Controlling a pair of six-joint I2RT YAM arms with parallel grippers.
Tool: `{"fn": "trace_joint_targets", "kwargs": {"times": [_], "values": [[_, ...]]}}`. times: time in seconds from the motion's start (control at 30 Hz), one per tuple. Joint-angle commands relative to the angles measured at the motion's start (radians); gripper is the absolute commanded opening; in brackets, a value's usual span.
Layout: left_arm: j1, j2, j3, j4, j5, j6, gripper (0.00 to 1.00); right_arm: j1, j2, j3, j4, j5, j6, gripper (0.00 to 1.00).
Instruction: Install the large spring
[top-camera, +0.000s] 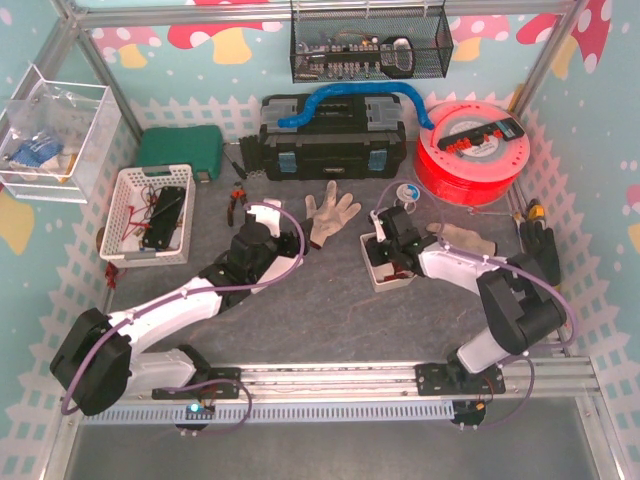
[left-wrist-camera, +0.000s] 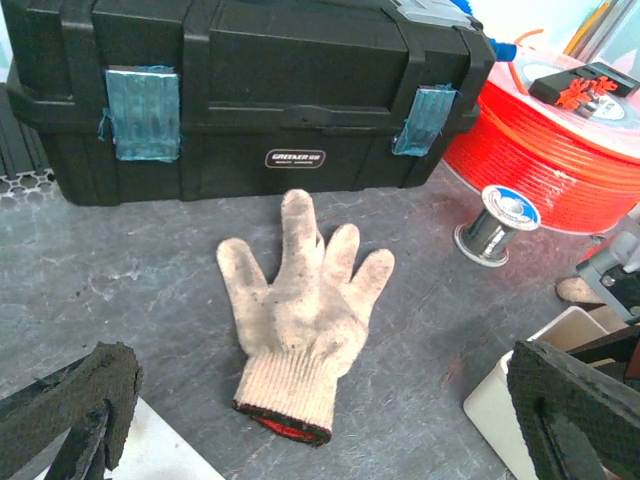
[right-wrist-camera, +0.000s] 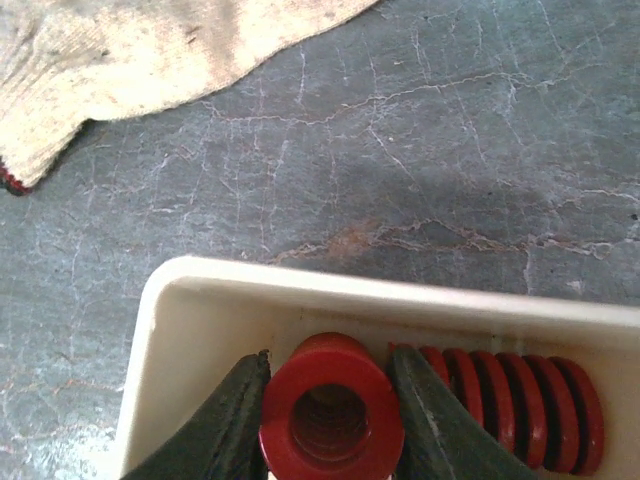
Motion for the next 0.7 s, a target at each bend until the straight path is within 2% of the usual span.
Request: {"fn": "trace_joint_targets", "kwargs": {"times": [0.0, 0.13, 0.23, 0.4, 0.47, 0.53, 0.6, 0.67], "values": [[-0.008, -0.008, -0.005, 0.003, 0.005, 0.026, 0.99, 0.002, -0.077, -0.019, -0.017, 0.018, -0.015, 0.26], [-0.012, -0.003, -0.018, 0.049, 0.119, 0.074, 0.98, 0.003, -0.163, -0.005, -0.063, 0.021, -0.008, 0.13], [-0.043, -0.012, -0.068, 0.135, 0.207, 0.145, 0.93, 0.002, -0.219, 0.018, -0.11, 0.005, -0.002, 0.01], [-0.128, -0.054, -0.201, 0.378, 0.354, 0.357, 0.77, 0.013, -0.314, 0.04, -0.123, -0.091, 0.014, 0.0], [-0.149, -0.065, -0.246, 0.471, 0.375, 0.413, 0.71, 0.027, -0.347, 0.053, -0.117, -0.148, 0.018, 0.0], [-0.155, -0.063, -0.278, 0.558, 0.381, 0.448, 0.6, 0.049, -0.37, 0.065, -0.101, -0.213, 0.023, 0.0], [-0.155, -0.05, -0.283, 0.601, 0.378, 0.467, 0.54, 0.076, -0.379, 0.079, -0.086, -0.265, 0.034, 0.0], [-0.156, -0.023, -0.268, 0.61, 0.382, 0.483, 0.52, 0.108, -0.382, 0.091, -0.074, -0.286, 0.05, 0.0]]}}
